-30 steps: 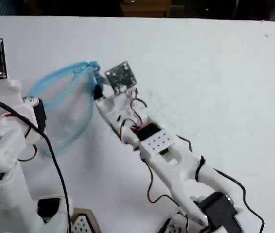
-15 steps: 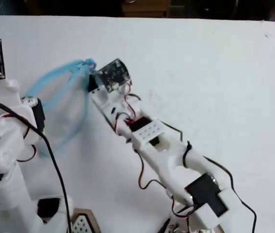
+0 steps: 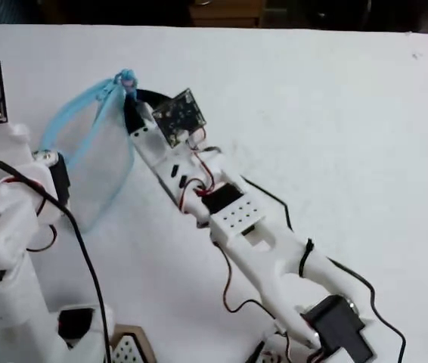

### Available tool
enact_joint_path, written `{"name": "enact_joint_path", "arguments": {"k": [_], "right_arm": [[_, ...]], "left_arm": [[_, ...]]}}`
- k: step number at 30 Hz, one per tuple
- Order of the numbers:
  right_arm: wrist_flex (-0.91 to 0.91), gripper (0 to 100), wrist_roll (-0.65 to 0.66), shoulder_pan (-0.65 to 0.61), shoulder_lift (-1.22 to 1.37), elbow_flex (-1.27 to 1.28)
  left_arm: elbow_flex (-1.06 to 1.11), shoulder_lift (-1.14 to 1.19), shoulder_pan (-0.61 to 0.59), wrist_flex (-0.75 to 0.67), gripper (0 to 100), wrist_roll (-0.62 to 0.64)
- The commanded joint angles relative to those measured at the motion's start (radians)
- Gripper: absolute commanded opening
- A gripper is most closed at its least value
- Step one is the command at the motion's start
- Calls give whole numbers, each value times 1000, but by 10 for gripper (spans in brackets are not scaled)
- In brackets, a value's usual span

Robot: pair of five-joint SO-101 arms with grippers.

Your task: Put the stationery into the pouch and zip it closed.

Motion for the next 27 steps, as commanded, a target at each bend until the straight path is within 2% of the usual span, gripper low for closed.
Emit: {"name": "enact_joint_path", "arguments": {"k": [1, 6, 11, 19, 22, 27], "right_arm": [[12, 16, 11, 13, -56, -48], [38, 16, 18, 74, -61, -49], [137, 16, 100, 145, -142, -40], [188, 16, 114, 354, -242, 26], [189, 16, 120, 357, -358, 77], [288, 16, 121, 268, -582, 95]], "left_arm": [[-9, -8, 12, -18, 22, -8], [-11, -10, 12, -17, 22, -8], [-11, -12, 12, -17, 22, -8], [-8, -10, 12, -23, 22, -8], [-9, -10, 12, -23, 22, -8], [-6, -10, 12, -46, 26, -8]]}}
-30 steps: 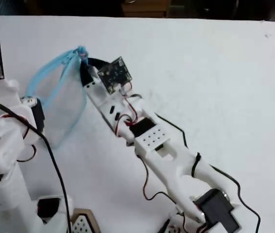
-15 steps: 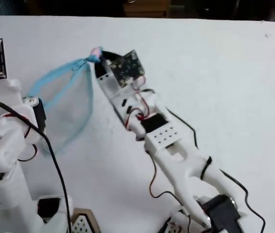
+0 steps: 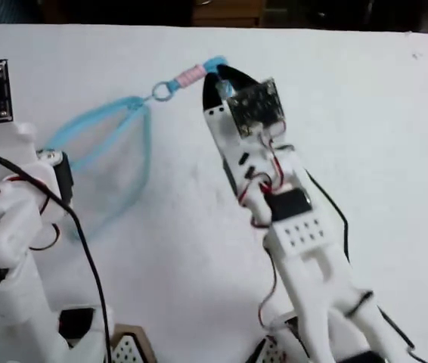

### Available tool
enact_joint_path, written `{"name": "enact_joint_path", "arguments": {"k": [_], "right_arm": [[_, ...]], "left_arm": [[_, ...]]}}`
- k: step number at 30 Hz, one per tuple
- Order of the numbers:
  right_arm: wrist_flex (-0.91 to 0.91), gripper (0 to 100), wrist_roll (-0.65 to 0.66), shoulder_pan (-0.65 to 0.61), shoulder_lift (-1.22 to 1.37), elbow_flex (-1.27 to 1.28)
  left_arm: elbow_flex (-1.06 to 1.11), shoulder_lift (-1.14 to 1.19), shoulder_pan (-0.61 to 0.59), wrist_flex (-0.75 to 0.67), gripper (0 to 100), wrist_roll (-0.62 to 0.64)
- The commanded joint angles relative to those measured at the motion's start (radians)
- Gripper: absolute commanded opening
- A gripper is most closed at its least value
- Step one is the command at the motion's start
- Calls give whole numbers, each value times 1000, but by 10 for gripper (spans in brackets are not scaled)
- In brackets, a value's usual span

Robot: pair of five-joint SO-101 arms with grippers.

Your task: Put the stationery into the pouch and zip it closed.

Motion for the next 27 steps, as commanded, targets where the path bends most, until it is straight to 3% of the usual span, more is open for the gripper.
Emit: {"name": "enact_joint_path", "arguments": {"k": [1, 8, 14, 17, 22, 27], "right_arm": [[56, 16, 6, -48, -180, -15], [236, 15, 8, -102, -369, -117], [418, 15, 9, -104, -390, -272], [464, 15, 38, -162, -389, -324], [489, 15, 92, -268, -351, -319], [487, 15, 89, -275, -251, -377]], "left_arm": [[-9, -12, 7, -38, 39, -3], [-9, -10, 8, -109, 242, 3], [-12, -10, 8, -183, 245, 3], [-14, -12, 8, -193, 246, 34], [-28, -10, 62, -153, 252, 104], [-72, -27, 87, -106, 252, 152]]}}
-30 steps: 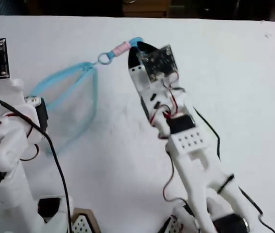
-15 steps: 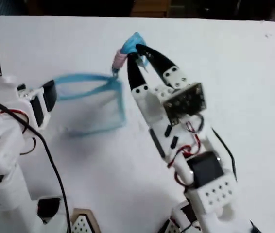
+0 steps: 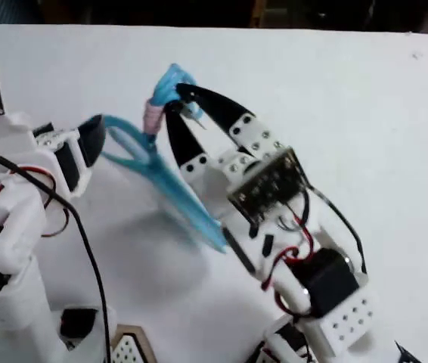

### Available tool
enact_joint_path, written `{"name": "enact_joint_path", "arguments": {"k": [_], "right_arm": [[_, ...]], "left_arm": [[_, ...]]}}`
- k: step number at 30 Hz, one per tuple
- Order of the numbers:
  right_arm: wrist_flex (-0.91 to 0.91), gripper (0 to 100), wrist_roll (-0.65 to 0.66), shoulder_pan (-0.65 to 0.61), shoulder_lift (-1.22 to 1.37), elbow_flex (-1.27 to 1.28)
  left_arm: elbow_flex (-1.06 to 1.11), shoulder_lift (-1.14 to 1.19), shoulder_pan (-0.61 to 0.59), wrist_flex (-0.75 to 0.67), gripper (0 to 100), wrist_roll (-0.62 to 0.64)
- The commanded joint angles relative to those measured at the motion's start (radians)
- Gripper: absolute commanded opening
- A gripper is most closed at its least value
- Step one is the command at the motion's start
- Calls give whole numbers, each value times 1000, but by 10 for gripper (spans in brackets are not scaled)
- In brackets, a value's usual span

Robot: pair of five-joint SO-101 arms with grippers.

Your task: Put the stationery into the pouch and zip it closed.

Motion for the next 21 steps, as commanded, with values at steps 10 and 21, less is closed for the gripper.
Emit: {"name": "enact_joint_path", "arguments": {"k": [10, 21], "right_arm": [[2, 15, 2, -36, 272, -250], [2, 15, 3, -36, 335, -292]], "left_arm": [[-537, -108, -208, 204, 253, 140], [-109, -545, -113, 199, 257, 77]]}}
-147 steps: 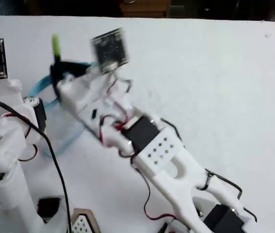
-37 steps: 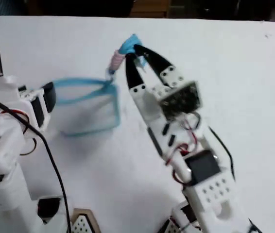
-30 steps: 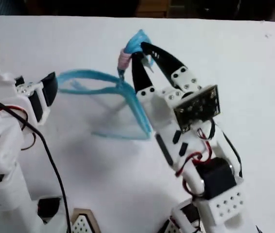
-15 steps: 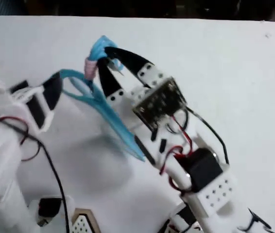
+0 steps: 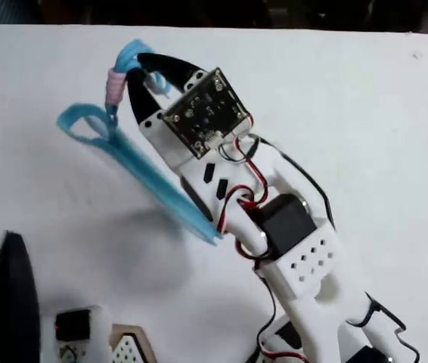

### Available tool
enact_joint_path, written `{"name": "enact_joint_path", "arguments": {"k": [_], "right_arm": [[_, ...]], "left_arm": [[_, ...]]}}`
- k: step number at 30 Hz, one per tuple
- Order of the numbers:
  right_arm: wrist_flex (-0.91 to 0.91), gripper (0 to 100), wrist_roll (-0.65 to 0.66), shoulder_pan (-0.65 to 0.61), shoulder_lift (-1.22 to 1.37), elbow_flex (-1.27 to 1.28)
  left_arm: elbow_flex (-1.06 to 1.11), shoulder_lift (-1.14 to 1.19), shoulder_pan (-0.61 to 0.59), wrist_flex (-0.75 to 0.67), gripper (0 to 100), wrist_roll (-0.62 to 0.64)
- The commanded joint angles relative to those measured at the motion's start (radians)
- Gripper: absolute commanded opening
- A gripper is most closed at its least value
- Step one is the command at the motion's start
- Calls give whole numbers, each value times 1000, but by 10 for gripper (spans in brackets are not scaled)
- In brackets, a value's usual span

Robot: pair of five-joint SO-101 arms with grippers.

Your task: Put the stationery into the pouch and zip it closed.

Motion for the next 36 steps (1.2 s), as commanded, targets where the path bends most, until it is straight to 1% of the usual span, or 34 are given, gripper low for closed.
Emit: {"name": "enact_joint_path", "arguments": {"k": [1, 3, 5, 8, 11, 15, 21, 25, 29, 32, 36], "right_arm": [[2, 15, 3, -7, 1, -43], [2, 15, 3, -7, 1, -43], [2, 15, 5, -7, 2, -41], [2, 15, 5, -7, 2, -41], [2, 15, 3, -7, 2, -40], [4, 15, 3, -7, -1, -40], [25, 15, 3, -7, -7, -43], [21, 15, 3, -7, -7, -46], [18, 15, 8, 2, -1, -46], [15, 15, 8, 30, 4, -46], [13, 15, 9, 76, 4, -44]], "left_arm": [[316, -61, 50, -6, 264, -23], [457, -48, 107, -28, 279, -9], [548, -13, 171, -51, 282, 51], [563, 71, 280, -101, 283, 143], [509, 170, 349, -135, 283, 157], [460, 305, 363, -137, 283, 209], [419, 479, 361, -150, 282, 213], [420, 552, 360, -144, 267, 184], [413, 553, 366, -153, 116, 41], [358, 553, 366, -138, 23, -81], [230, 552, 374, -38, 24, -100]]}}
